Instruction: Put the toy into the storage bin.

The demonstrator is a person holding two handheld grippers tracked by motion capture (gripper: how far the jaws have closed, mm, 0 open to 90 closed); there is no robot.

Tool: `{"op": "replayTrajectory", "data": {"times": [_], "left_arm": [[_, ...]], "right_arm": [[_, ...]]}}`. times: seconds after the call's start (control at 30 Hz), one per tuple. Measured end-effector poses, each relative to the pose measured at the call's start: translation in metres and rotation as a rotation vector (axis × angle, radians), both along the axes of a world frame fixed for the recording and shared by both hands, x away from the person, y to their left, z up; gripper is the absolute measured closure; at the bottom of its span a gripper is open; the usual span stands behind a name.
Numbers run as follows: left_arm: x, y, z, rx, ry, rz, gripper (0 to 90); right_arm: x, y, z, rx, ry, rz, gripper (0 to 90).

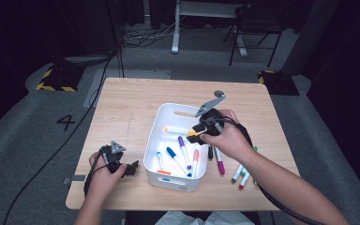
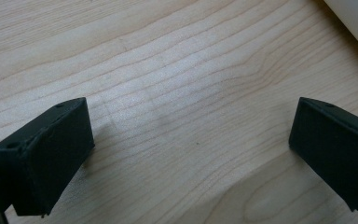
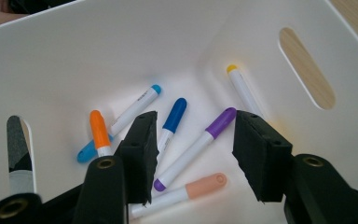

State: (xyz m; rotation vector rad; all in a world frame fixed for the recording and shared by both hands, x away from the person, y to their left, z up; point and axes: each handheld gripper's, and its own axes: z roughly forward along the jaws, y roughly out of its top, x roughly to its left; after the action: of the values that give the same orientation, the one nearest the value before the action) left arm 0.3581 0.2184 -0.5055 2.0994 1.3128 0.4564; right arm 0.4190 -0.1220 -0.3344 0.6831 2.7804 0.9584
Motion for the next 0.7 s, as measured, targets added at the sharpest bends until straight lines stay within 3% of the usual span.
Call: {"op": "replayTrajectory", "data": {"times": [0.4,0.7], "left_arm": [[0.001,0.0,0.0,0.003,-0.003,0.002,0.1],[0.001,0.0,0.0,0.003,-0.003,0.002,0.1]], "right_arm": [[-0.001,-0.053,0.013,0.037,-0.012,-0.092,51.1],[0.002,-0.076,-0.007,0.038,0.019,-0.147,51.9]]}}
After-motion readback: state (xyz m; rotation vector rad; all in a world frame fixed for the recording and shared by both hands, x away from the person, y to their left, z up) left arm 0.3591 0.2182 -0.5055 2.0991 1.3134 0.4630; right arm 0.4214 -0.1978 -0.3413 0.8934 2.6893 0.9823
